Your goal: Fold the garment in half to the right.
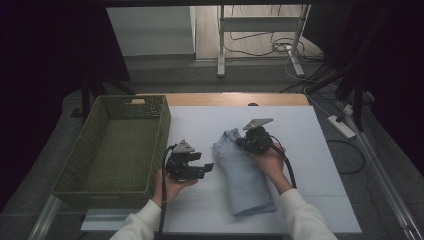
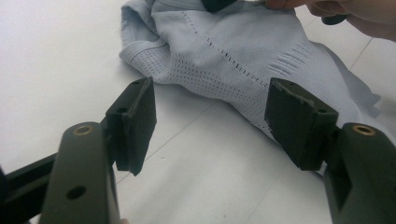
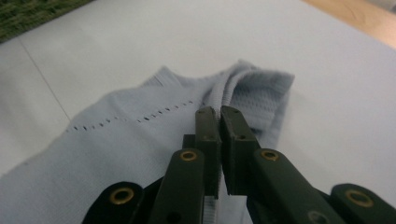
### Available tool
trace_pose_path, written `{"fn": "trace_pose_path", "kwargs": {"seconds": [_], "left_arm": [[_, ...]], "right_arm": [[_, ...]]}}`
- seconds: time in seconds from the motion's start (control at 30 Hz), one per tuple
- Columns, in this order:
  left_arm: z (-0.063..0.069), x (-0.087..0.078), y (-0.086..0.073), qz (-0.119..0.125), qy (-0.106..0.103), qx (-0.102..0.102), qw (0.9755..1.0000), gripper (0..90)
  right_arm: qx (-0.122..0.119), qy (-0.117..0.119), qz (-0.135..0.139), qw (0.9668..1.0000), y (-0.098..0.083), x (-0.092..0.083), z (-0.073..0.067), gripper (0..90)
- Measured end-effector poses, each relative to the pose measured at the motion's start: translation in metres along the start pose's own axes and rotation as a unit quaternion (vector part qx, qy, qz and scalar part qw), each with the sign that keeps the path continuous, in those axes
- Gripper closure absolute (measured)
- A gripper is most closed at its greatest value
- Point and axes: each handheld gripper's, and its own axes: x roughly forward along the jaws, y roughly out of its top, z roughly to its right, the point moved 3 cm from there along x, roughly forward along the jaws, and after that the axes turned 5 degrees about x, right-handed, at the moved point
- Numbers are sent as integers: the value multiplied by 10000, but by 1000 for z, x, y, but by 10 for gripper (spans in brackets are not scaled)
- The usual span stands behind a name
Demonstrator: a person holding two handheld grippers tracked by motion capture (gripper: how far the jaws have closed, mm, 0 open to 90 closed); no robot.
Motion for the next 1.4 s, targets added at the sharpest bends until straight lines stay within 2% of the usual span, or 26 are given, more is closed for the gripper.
{"fn": "trace_pose_path", "kwargs": {"seconds": [0.13,0.4,0.5,0.57,0.77,0.83,1.0,1.07,1.17,1.3,1.4], "left_arm": [[0,0,0,0,1,2,10000,343],[1,2,0,-15,-10,26,10000,343],[2,2,0,-39,-15,40,10000,343],[2,3,1,-36,-19,49,10000,343],[2,3,0,-52,-17,38,10000,339],[2,3,0,-57,-13,43,10000,339],[3,5,0,-74,-18,58,10000,336],[4,5,0,-73,-19,64,10000,335],[3,5,0,-70,-20,60,10000,334],[4,5,0,-69,-19,73,9999,333],[4,5,0,-75,-21,80,9999,332]], "right_arm": [[277,17,-117,9995,-12,0,10,856],[456,-68,-242,9986,-23,0,19,856],[610,-113,-385,9973,-29,4,22,852],[698,-64,-431,9966,-34,7,23,851],[793,-134,-581,9951,-39,12,24,841],[847,-106,-551,9948,-40,13,25,837],[794,-186,-545,9952,-39,11,24,794],[730,-299,-502,9956,-36,9,24,715],[708,-432,-221,9963,-30,2,23,632],[611,-579,191,9963,-18,-11,20,584],[519,-543,544,9957,-5,-18,15,574]]}}
